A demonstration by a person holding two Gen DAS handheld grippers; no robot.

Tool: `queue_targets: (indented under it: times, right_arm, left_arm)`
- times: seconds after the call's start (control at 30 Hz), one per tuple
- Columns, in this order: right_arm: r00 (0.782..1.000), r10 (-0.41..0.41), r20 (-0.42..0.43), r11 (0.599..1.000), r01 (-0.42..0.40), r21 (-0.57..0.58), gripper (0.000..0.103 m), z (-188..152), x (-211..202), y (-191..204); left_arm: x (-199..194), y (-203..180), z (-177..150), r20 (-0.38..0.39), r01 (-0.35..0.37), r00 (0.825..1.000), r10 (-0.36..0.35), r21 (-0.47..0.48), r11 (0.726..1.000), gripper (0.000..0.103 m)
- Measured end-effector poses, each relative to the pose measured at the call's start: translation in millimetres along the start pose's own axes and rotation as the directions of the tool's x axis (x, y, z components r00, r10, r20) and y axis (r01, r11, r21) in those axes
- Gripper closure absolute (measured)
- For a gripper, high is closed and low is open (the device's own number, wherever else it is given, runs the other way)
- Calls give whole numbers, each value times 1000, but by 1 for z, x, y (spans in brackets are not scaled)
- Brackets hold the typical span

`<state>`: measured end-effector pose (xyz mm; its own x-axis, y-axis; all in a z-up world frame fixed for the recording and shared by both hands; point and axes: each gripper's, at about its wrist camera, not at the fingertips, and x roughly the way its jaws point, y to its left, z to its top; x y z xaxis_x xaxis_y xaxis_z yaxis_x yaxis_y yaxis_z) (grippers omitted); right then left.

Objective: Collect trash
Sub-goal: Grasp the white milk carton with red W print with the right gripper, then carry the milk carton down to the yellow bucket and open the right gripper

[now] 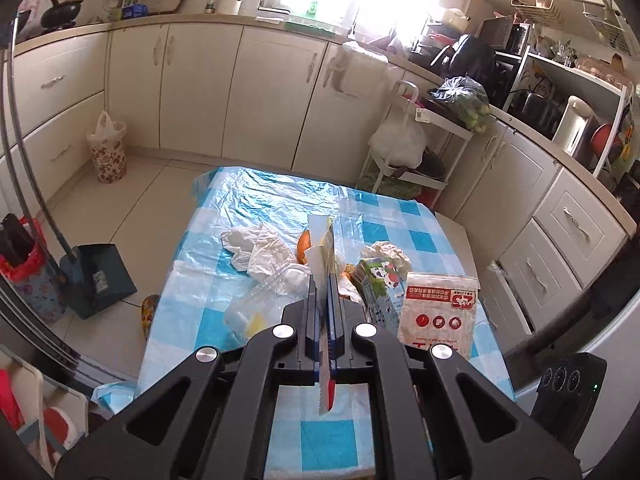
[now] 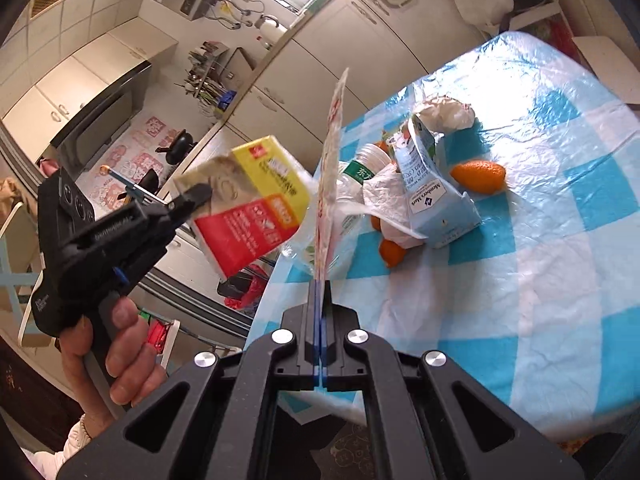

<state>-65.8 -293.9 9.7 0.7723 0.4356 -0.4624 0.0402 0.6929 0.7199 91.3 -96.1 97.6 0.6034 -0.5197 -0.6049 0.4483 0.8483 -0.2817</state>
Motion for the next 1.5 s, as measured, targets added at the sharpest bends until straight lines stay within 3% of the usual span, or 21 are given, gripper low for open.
queue_targets:
  times: [0.27, 0.43, 0.57, 0.67, 0.83, 1.0, 1.1, 1.13, 1.17, 1.2, 1.23, 1.33, 1.4, 1.5]
  right_arm:
    - [997, -67, -24, 993, 65, -98, 102, -30, -42, 16]
    - [976, -164, -142, 972, 135, -193, 102, -61, -43, 28]
    - [922, -260, -288, 942, 176, -286, 102, -99, -33, 32]
    - [864, -318, -390, 926, 196, -321, 102, -125, -23, 30]
    - [787, -398, -472, 904, 248, -349, 102, -151, -10, 20]
    - [693, -457, -557, 885, 291, -364, 102, -165, 19, 2]
    - [665, -485, -568, 874, 344, -343, 102, -166, 26, -10]
    - [668, -483, -566, 875, 355, -328, 98, -164, 25, -13]
    - [674, -477, -564, 879, 364, -309, 81, -161, 22, -16]
    - [683, -476, -554, 879, 375, -293, 56, -157, 19, -18]
    - [692, -479, -540, 878, 382, -289, 48, -158, 16, -19]
    - [726, -465, -507, 885, 383, -264, 47, -156, 7, -19]
    - [772, -443, -456, 896, 371, -242, 47, -149, -3, -15]
    - [862, -393, -320, 917, 341, -206, 47, -129, -30, -5]
  left_arm:
    - [-64, 1, -37, 24, 28, 999, -29, 11, 1000, 100]
    - [-91, 0, -55, 21, 41, 999, -42, 26, 999, 100]
    - [-105, -2, -67, 18, 51, 999, -51, 36, 998, 100]
    - [-113, -2, -75, 18, 58, 998, -58, 34, 998, 100]
    - [-122, 2, -88, 6, 69, 998, -69, 30, 997, 100]
    - [-128, 0, -105, -14, 78, 997, -78, 27, 997, 100]
    - [-132, 0, -117, -27, 90, 996, -90, 19, 996, 100]
    - [-133, 0, -121, -32, 93, 995, -93, 17, 995, 100]
    - [-134, 0, -124, -39, 98, 994, -97, 12, 995, 100]
    - [-133, 1, -129, -51, 105, 993, -105, 4, 994, 100]
    - [-132, 1, -133, -60, 108, 992, -107, 0, 994, 100]
    - [-128, 1, -145, -89, 111, 990, -112, -12, 994, 100]
    - [-127, 0, -152, -103, 115, 988, -116, -15, 993, 100]
    - [-123, -5, -163, -135, 124, 983, -124, -5, 992, 100]
